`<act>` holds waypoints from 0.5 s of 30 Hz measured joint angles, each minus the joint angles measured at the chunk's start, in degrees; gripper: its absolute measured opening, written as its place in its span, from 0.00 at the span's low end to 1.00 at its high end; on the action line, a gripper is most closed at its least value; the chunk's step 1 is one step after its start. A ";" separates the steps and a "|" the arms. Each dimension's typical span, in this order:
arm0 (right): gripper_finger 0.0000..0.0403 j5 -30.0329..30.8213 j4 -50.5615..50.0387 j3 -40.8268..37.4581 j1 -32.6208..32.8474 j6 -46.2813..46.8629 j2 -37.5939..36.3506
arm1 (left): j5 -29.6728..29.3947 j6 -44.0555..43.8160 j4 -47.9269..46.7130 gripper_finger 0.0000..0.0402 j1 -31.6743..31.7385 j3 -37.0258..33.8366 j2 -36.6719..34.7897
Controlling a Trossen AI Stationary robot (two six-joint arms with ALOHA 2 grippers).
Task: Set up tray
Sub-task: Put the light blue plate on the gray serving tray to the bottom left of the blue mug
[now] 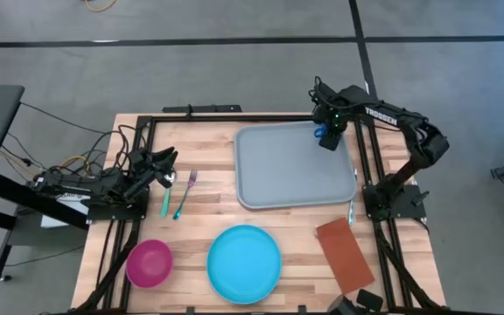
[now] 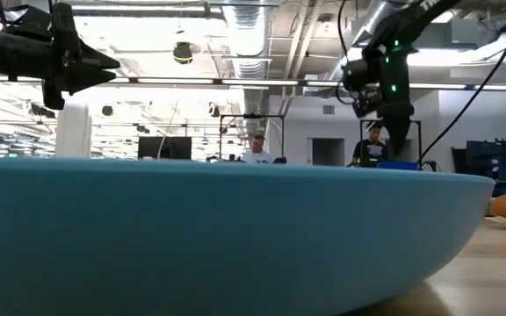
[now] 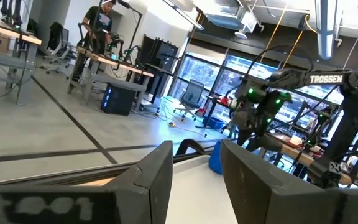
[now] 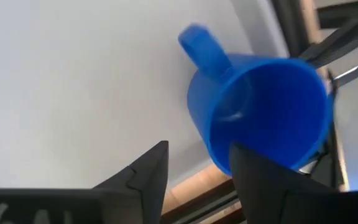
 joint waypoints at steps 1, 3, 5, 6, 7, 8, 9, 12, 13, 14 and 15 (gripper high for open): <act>0.42 0.00 -0.71 0.93 0.65 1.11 -0.54 | -0.02 0.00 0.00 0.31 0.00 0.00 0.00; 0.43 -0.69 -1.72 2.50 2.37 3.17 -1.76 | 0.00 0.00 0.00 0.31 0.00 0.00 0.00; 0.44 -4.63 -1.96 3.47 4.50 3.44 -3.50 | 0.00 0.00 0.00 0.31 0.00 0.00 -0.01; 0.45 -8.23 -1.85 3.64 5.70 3.04 -4.46 | 0.00 0.00 0.00 0.31 0.00 0.00 0.00; 0.45 -12.32 -1.55 3.65 7.13 2.95 -5.33 | -0.01 0.00 0.00 0.31 0.01 0.00 0.00; 0.45 -16.68 -0.96 3.65 8.66 3.32 -6.06 | 0.00 0.00 0.00 0.31 0.00 0.00 0.00; 0.45 -20.70 0.03 3.65 10.45 4.36 -6.67 | 0.00 0.00 0.00 0.31 0.00 0.00 0.00; 0.45 -25.98 4.00 3.65 17.39 9.17 -7.88 | 0.00 -0.02 0.00 0.31 0.01 0.00 -0.01; 0.45 -25.57 5.53 3.65 20.08 10.65 -7.93 | 0.01 -0.05 0.00 0.31 0.01 0.00 0.00; 0.44 -24.93 7.09 3.54 22.92 11.80 -7.90 | 0.02 -0.23 0.00 0.31 0.00 0.00 0.00; 0.44 -24.17 8.97 3.07 25.81 12.80 -7.86 | 0.00 -0.42 0.00 0.31 0.01 0.00 0.00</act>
